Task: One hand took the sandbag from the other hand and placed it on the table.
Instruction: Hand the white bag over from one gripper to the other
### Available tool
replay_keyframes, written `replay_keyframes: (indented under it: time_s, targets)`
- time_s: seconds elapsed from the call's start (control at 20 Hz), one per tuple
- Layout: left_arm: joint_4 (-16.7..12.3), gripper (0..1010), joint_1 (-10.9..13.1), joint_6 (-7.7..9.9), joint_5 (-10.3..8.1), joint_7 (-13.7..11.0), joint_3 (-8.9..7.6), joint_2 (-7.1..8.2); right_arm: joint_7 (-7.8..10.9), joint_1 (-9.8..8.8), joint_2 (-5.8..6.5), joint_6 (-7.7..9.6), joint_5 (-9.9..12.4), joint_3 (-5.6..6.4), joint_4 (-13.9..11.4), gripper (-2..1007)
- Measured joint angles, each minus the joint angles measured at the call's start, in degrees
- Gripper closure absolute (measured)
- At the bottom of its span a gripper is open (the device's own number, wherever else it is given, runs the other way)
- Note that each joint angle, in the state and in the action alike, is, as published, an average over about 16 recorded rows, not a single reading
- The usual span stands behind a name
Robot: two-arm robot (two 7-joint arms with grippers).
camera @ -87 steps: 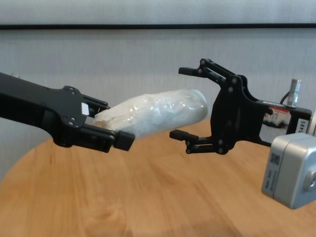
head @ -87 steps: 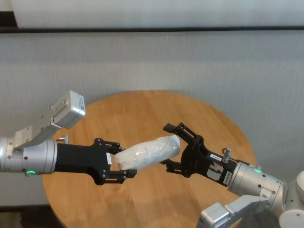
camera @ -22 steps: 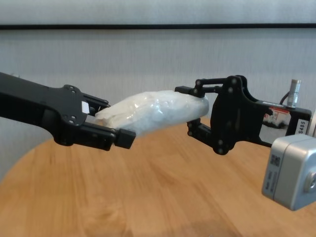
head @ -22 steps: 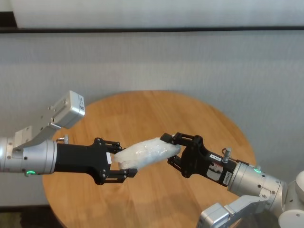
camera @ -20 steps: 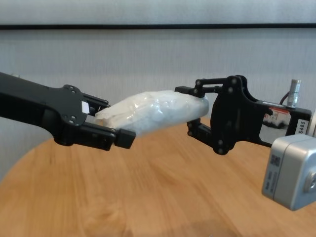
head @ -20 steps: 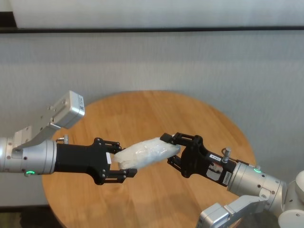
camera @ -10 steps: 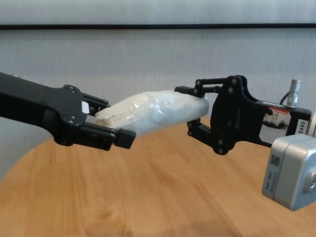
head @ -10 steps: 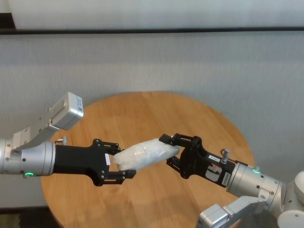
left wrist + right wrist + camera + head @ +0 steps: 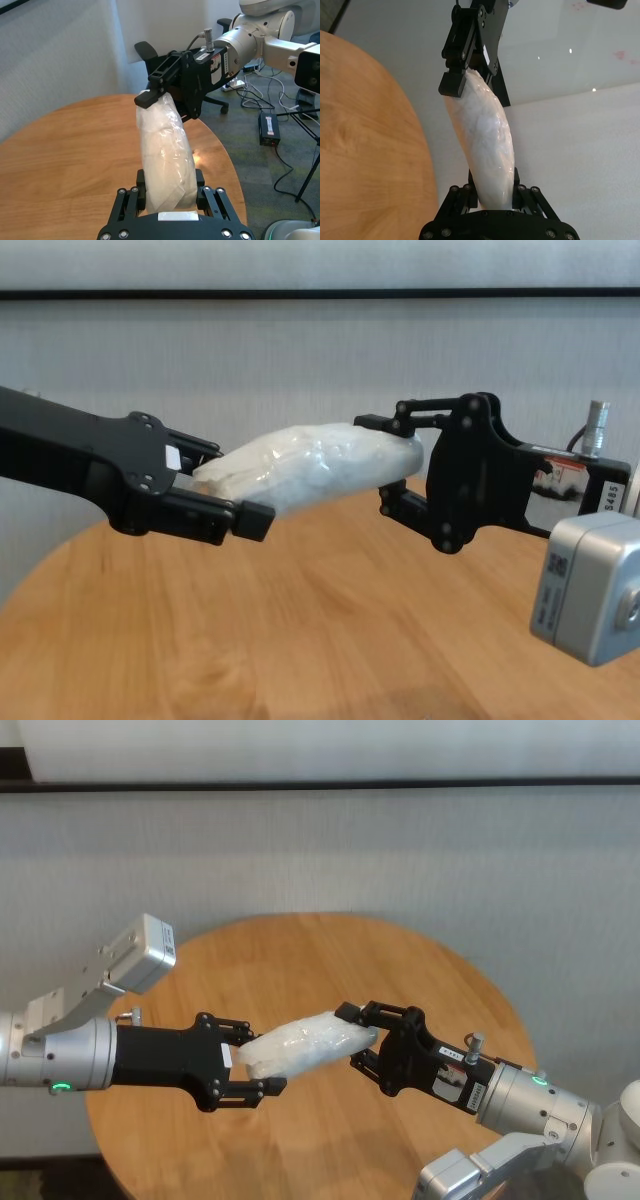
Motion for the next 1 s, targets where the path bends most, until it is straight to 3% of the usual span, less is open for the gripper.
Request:
replay_keyframes:
  time_s: [0.45, 1.0]
  targets:
    - [0.0, 375, 0.0, 0.00, 0.00, 0.0, 0.00, 0.00, 0.00, 0.00, 0.00, 0.00, 0.0, 0.00, 0.0, 673]
    - [0.0, 124, 0.0, 0.00, 0.00, 0.0, 0.00, 0.00, -0.01, 0.00, 0.00, 0.00, 0.0, 0.00, 0.0, 673]
